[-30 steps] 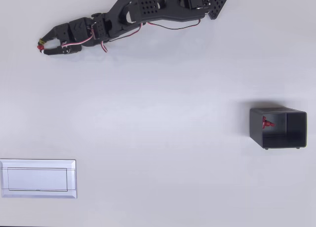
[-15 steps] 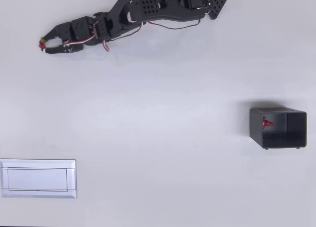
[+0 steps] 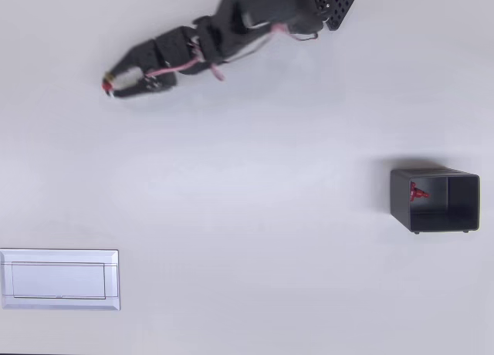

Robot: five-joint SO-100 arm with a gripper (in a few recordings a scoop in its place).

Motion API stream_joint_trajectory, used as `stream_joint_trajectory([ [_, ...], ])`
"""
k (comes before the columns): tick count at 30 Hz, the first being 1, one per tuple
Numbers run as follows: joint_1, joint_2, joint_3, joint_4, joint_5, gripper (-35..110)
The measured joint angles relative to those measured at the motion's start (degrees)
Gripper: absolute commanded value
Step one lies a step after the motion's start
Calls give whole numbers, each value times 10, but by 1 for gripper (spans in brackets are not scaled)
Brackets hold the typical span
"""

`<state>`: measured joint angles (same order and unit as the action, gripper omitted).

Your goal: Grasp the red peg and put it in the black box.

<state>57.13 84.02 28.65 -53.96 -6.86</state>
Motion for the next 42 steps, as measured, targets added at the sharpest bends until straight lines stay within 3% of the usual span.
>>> stream_joint_trajectory([
  [9,-264,-187,-144,0,35,0],
  [25,-674,-193,-141,0,41,0],
  [34,-822,-106,-64,8,41,0],
  [42,-887,25,54,19,46,0],
])
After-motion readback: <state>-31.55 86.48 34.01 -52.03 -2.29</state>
